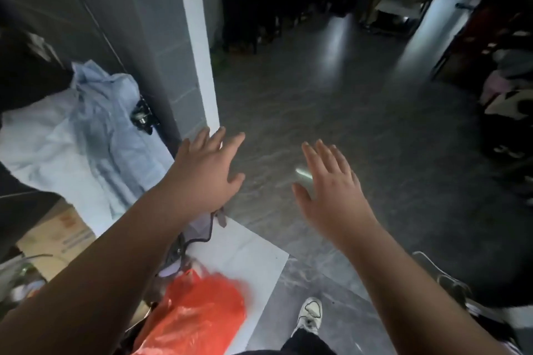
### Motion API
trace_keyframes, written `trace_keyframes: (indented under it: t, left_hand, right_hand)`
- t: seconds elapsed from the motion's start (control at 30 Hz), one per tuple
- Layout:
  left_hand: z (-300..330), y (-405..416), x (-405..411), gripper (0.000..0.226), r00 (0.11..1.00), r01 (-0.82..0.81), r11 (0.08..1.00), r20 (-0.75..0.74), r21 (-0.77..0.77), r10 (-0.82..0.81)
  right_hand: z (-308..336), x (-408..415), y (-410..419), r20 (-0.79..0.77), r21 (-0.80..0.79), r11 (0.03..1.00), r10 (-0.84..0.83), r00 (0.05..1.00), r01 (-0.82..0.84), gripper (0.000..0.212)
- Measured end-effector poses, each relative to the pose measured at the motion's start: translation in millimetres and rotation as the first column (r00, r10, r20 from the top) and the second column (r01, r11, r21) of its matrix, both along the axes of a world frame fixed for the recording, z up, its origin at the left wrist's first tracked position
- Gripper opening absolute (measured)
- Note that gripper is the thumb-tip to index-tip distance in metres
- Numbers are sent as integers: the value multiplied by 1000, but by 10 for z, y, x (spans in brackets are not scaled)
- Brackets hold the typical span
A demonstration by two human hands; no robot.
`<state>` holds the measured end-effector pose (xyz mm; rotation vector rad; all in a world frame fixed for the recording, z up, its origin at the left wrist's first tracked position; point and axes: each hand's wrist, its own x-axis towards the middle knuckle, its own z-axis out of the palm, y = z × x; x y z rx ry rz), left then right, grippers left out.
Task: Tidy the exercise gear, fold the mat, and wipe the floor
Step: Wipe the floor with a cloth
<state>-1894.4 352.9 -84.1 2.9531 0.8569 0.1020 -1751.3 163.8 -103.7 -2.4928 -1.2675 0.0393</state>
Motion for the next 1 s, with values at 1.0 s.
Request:
trace_keyframes:
  t: [1.0]
  left_hand:
    - [-422, 2860, 4758, 83, 999, -41, 987, -31, -155, 37]
  right_hand:
    - [-225, 4847, 2654, -58, -80, 993, -89, 994, 84, 77]
